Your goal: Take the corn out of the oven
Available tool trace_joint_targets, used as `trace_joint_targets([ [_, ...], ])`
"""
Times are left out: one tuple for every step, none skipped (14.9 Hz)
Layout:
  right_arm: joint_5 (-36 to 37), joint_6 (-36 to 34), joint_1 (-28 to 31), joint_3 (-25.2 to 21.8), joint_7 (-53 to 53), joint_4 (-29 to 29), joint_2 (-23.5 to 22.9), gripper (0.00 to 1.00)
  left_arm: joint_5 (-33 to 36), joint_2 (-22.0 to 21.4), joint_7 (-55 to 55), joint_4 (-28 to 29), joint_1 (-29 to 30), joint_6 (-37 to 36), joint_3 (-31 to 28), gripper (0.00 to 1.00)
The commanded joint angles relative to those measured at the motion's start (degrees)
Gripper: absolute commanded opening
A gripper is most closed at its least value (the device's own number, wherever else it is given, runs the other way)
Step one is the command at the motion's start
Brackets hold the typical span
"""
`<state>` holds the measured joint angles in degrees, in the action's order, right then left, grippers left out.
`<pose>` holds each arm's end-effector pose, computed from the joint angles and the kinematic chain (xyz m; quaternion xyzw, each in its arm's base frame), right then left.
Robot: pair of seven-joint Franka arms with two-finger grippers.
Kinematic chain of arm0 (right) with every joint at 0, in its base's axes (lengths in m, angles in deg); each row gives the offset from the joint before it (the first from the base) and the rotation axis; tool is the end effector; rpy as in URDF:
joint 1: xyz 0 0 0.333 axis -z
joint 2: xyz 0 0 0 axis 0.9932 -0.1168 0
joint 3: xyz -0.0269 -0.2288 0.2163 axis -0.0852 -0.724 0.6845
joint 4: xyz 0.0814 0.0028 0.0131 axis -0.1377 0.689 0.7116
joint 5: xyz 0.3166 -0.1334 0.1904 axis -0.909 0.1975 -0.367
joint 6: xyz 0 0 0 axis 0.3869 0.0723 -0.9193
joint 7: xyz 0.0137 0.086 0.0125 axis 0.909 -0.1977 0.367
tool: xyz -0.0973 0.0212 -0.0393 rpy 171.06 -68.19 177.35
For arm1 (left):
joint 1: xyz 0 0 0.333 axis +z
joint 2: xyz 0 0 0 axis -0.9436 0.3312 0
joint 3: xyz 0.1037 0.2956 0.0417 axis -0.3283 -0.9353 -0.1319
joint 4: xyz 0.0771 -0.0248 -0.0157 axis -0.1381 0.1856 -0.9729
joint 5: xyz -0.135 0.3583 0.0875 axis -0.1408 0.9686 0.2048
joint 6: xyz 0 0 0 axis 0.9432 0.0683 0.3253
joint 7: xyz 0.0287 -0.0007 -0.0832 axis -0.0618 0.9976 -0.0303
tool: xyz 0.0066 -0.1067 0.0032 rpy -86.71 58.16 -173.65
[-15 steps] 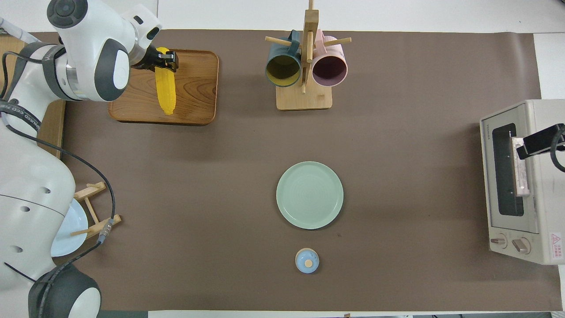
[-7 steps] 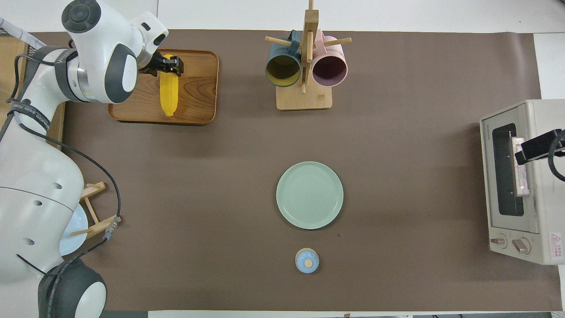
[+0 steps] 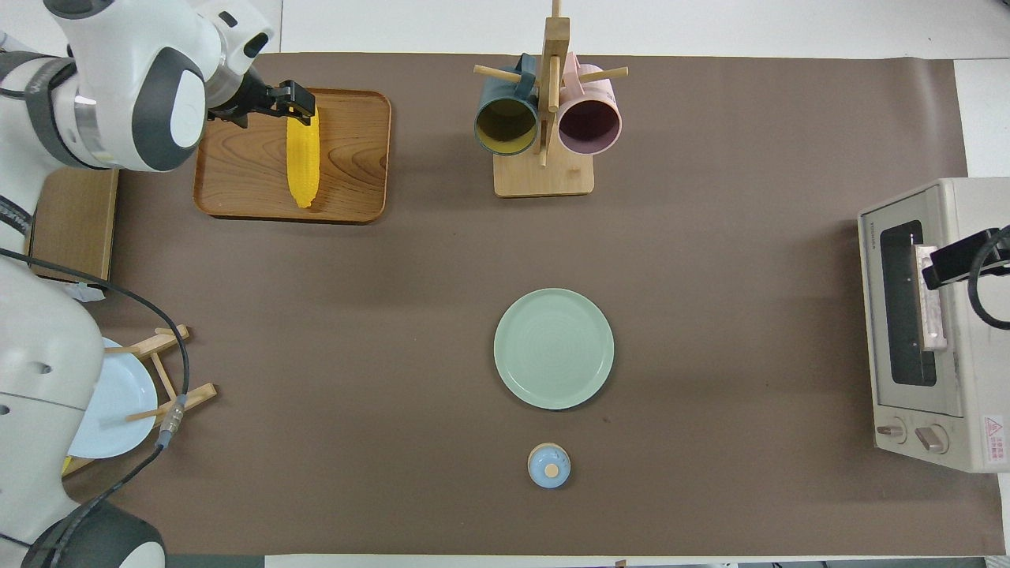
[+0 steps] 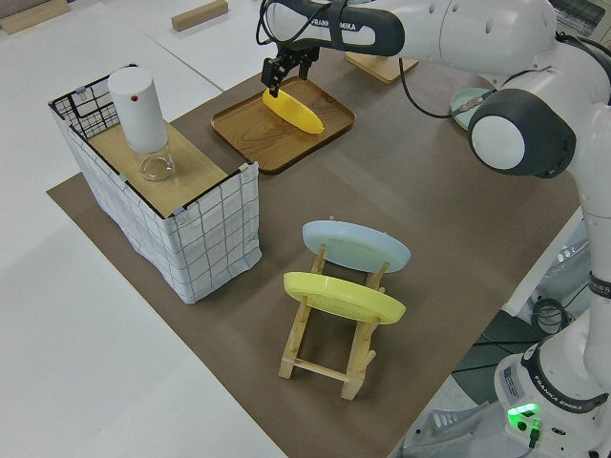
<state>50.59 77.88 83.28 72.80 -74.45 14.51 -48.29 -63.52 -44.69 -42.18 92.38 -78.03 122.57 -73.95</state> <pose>0.5375 -0.0467 0.6257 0.9952 0.0473 -0.0853 0.0048 0.7360 -0.1408 0.4329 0.9982 -0.0241 0.0459 0.0287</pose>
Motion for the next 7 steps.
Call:
trace_joint_targets([
  [-0.12, 0.15, 1.77, 0.61, -0.29, -0.44, -0.28, 1.0, -0.85, -11.34, 1.5, 8.88, 0.87, -5.55, -0.78, 1.0],
  [-0.12, 0.15, 1.77, 0.61, -0.21, -0.44, -0.27, 1.0, -0.59, -13.97, 1.76, 9.5, 0.87, -9.31, -1.13, 1.0],
  [-0.12, 0.15, 1.77, 0.61, -0.21, -0.44, -0.27, 1.0, -0.41, -16.09, 2.46, 9.68, 0.78, -13.61, -1.31, 1.0],
  [-0.21, 0.33, 1.77, 0.61, -0.21, -0.44, -0.27, 1.0, -0.41, -18.11, 2.56, 9.77, 0.78, -17.31, -1.31, 1.0],
  [-0.21, 0.5, 1.77, 0.61, -0.12, -0.53, -0.19, 1.0, -0.41, -20.22, 2.56, 10.12, 0.78, -21.0, -1.22, 1.0],
  [-0.21, 0.5, 1.68, 0.7, -0.2, -0.44, -0.1, 1.0, -0.41, -22.33, 2.47, 10.73, 0.78, -23.48, -1.22, 1.0],
  [-0.21, 0.42, 1.6, 0.7, -0.38, -0.44, -0.1, 1.0, -0.41, -24.96, 2.56, 12.3, 0.78, -25.24, -1.22, 1.0],
])
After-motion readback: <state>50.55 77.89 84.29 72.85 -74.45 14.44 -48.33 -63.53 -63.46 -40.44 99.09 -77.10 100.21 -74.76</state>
